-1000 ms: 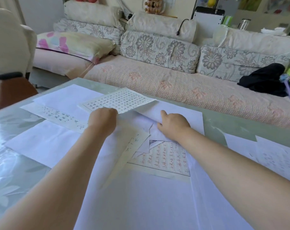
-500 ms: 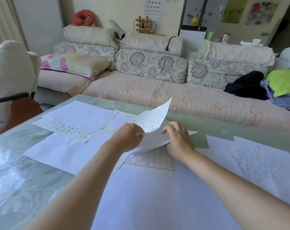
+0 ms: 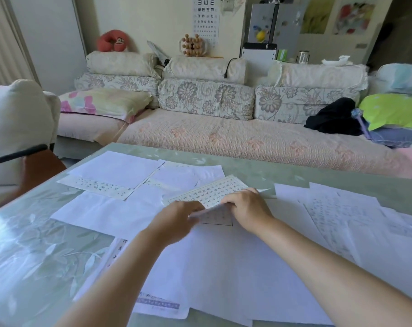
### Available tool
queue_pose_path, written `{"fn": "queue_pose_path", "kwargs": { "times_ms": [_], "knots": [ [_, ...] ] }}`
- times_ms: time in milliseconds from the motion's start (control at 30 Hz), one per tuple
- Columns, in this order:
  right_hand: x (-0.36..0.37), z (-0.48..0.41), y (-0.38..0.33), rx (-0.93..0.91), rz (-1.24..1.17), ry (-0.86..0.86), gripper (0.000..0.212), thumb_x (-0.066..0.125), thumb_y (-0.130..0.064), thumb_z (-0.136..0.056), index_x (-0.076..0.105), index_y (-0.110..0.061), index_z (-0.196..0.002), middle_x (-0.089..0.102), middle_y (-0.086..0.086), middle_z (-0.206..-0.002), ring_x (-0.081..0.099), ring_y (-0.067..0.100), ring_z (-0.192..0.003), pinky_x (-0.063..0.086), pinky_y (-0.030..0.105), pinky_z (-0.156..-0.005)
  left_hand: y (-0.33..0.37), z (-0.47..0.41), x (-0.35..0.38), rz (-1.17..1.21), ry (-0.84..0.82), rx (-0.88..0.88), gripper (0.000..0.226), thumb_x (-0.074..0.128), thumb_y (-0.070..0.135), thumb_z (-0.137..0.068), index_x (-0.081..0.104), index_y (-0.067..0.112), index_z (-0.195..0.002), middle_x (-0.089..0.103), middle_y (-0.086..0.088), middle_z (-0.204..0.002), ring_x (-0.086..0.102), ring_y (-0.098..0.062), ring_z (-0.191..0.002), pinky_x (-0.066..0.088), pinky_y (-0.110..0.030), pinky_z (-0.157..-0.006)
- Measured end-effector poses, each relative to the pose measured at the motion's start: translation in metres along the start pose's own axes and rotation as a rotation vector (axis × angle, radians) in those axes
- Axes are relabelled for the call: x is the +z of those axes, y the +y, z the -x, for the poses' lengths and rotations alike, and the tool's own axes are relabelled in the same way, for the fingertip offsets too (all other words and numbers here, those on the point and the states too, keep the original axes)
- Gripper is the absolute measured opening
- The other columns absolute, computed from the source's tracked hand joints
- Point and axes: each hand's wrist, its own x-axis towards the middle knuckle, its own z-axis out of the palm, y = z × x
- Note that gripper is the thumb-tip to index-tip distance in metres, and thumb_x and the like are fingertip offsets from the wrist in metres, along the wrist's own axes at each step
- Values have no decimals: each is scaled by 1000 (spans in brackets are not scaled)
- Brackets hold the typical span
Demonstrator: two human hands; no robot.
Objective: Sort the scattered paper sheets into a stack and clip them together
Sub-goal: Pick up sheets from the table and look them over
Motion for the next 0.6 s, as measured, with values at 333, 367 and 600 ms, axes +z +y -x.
{"fn": "queue_pose_path", "kwargs": {
  "times_ms": [333, 367, 600],
  "knots": [
    [-64, 26, 9, 242, -290, 118, 7, 62, -19, -93, 64, -22, -86, 68, -4, -78, 63, 19, -78, 48, 32, -67, 61, -10, -51, 234, 662, -10, 43, 74, 37, -82, 57, 35, -122, 66, 14, -105, 58, -14, -95, 42, -31, -77],
    [-77, 29, 7, 283, -371, 167, 9, 63, -19, -93, 65, -23, -85, 66, -7, -74, 60, 13, -71, 46, 30, -64, 64, -11, -52, 225, 724, 4, 57, 76, 34, -81, 49, 32, -131, 61, 14, -119, 52, -14, -107, 40, -32, -88],
    [-143, 55, 27, 592, -713, 350, 10, 66, -15, -92, 66, -5, -91, 68, 13, -75, 55, 9, -61, 39, 25, -58, 93, -14, -39, 711, 498, -413, 96, 77, 45, -78, 21, 18, -151, 36, -4, -149, 36, -23, -135, 32, -42, -110]
  ]
}}
